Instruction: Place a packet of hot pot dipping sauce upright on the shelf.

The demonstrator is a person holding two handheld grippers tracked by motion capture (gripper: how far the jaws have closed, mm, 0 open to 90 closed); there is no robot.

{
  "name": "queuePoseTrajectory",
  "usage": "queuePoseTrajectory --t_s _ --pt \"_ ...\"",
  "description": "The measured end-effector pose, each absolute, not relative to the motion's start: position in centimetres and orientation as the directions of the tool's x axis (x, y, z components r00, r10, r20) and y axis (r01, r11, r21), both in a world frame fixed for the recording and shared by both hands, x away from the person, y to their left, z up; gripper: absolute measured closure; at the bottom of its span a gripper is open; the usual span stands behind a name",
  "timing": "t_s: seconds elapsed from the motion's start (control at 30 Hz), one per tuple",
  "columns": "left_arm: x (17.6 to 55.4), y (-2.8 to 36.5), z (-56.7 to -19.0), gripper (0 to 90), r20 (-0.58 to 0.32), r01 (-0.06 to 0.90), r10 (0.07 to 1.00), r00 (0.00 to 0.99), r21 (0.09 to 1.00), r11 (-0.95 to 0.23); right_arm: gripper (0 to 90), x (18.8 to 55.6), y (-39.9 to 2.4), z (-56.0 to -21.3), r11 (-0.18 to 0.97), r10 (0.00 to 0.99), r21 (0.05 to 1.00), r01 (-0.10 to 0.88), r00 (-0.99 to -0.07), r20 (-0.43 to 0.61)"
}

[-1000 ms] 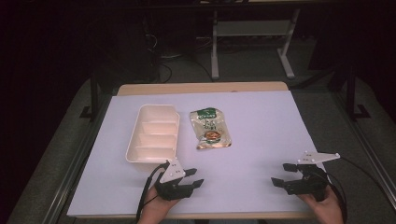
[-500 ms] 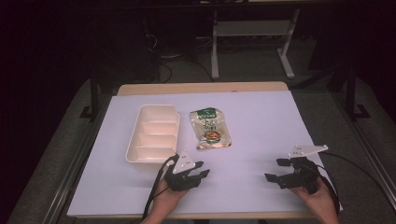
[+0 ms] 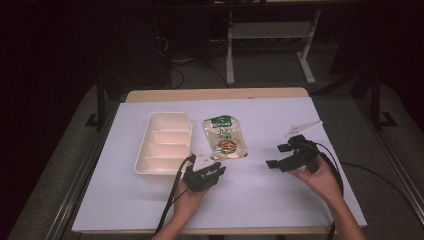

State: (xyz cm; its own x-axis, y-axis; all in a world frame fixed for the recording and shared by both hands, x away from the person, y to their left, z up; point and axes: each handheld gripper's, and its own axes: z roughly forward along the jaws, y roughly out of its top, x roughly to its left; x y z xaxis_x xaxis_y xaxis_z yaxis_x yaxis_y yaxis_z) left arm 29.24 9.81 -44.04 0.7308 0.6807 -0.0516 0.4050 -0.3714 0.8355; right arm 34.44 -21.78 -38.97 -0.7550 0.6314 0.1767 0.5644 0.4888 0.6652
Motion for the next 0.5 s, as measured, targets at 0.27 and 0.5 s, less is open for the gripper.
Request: queuePoseTrajectory --t_s 0.27,0.5 --pt "30.3 8.7 -44.2 79.0 -0.034 0.406 0.702 0.711 0.836 -0.37 19.1 39.4 -19.3 -37.0 0.54 0.585 0.652 0.532 -0.794 0.163" --pt "31.3 8.6 -44.7 79.5 -0.029 0.426 0.728 0.685 0.827 -0.368 20.4 43.7 -16.2 -36.1 0.568 0.556 0.636 0.523 -0.813 0.172"
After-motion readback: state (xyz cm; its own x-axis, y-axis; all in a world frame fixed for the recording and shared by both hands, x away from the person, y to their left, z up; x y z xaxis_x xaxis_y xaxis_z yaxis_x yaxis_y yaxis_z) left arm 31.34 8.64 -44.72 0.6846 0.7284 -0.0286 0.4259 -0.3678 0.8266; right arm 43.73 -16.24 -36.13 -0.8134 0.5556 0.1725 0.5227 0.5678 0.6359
